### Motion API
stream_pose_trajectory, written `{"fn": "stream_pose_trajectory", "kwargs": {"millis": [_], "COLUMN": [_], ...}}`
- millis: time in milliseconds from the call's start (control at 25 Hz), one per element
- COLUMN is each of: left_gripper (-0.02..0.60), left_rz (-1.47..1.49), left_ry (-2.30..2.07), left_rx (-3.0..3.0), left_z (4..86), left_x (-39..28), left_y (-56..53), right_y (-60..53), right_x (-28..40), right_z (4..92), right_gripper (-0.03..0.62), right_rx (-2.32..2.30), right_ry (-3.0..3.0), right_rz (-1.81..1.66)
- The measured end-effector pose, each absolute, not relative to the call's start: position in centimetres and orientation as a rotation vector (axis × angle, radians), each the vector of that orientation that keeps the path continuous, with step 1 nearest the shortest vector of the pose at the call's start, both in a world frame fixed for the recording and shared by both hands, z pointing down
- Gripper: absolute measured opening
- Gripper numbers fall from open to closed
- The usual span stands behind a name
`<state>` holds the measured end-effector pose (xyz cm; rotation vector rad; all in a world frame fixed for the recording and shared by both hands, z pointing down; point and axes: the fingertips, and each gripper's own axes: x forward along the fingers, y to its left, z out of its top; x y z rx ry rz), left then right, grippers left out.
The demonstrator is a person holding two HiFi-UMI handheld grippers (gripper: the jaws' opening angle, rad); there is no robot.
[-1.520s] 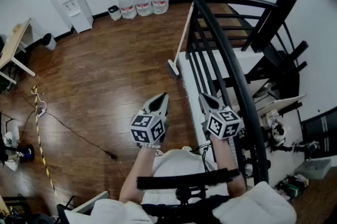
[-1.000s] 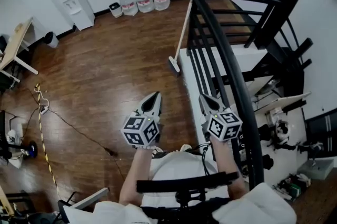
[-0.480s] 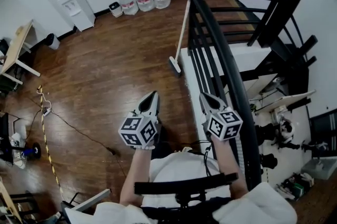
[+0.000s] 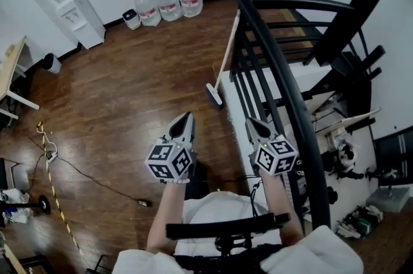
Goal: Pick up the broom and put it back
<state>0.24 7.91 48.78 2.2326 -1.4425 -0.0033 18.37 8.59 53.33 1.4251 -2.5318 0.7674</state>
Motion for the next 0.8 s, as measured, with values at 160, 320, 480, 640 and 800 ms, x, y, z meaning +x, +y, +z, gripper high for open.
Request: {"fn": "stream_pose_trajectory", "kwargs": {"millis": [160, 320, 480, 640, 800], "left_gripper": [-0.006, -0.006, -0.006, -0.006, -0.006], "left_rz": [0.016, 0.052, 0.066, 0.064, 0.058], "left_ry": [-1.384, -1.310, -1.229, -1.171, -1.136], "left_rx": [2.239, 2.255, 2.281, 2.310, 2.327], "left_z": [48.7, 49.3, 50.0, 49.9, 49.7], "left_x": [-3.1, -5.9, -8.0, -9.0, -8.5], "left_y": [1.3, -4.4, -8.5, -11.7, -14.8], "right_y": [2.3, -3.1, -7.7, -10.2, -12.1], "right_x": [14.6, 11.0, 7.7, 5.8, 6.3], "right_z": [53.1, 53.0, 52.6, 51.9, 51.9], "right_gripper": [0.008, 0.008, 0.008, 0.008, 0.008], "right_rx": [1.464, 1.506, 1.553, 1.582, 1.616], "right_ry": [-2.493, -2.456, -2.439, -2.423, -2.392], "right_rz": [0.798, 0.820, 0.802, 0.767, 0.759]}}
